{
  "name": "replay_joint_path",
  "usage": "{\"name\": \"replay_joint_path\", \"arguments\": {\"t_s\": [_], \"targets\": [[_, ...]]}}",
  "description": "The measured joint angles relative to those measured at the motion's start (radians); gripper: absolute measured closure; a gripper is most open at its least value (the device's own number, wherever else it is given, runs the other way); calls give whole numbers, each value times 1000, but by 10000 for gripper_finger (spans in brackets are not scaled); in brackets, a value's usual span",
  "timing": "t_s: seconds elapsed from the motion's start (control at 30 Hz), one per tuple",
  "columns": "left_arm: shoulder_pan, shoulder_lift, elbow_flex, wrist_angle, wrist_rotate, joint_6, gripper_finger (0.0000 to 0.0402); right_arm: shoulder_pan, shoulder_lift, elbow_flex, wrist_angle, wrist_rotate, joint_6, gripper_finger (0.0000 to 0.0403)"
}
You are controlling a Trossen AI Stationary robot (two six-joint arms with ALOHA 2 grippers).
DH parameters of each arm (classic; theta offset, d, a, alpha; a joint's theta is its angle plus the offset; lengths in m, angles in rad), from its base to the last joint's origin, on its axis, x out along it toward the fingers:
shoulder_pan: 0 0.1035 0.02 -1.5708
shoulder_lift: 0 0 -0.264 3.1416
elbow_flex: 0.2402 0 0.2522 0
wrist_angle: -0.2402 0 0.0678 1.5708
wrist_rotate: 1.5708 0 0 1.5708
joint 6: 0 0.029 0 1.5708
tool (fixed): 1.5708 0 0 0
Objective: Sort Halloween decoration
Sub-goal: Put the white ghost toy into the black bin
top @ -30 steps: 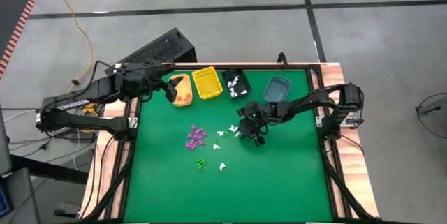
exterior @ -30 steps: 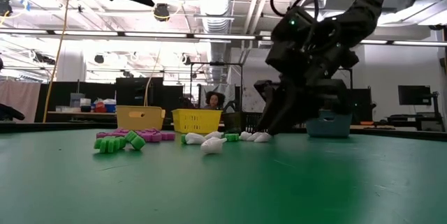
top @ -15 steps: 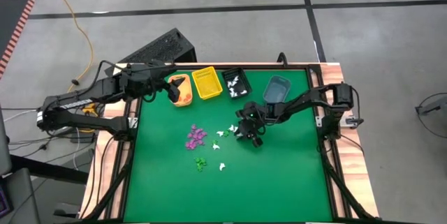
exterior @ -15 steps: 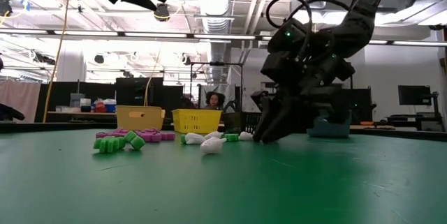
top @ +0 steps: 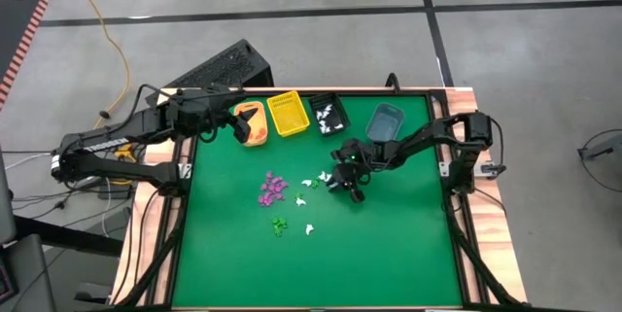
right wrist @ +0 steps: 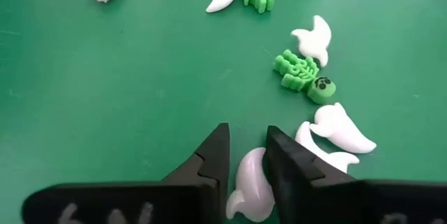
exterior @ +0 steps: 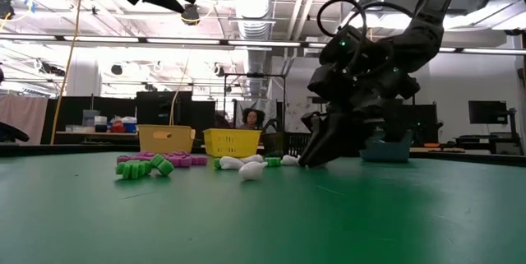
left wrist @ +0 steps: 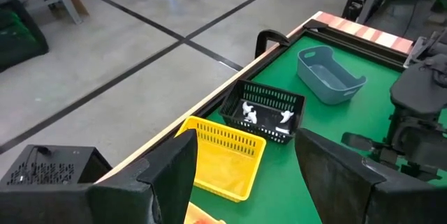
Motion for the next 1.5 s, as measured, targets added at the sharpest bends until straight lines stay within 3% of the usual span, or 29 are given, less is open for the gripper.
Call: {"name": "replay_joint_path", "arguments": {"t_s": [0.3,0.53,0.83,1.37,1.5], "targets": [[0,0,0,0,-1,-7,170,35,-2,-5,38,53,62,355],[0,0,0,0,-5,-7,170,35,-12,-4,51,51,130,367],[0,0,0,5,-4,-5,170,37,-128,-8,23,94,155,369],[0,0,0,9,-21,-5,170,-68,-301,-6,36,153,205,391],[0,0,0,9,-23,-5,170,-128,-328,-2,68,219,207,392]]}}
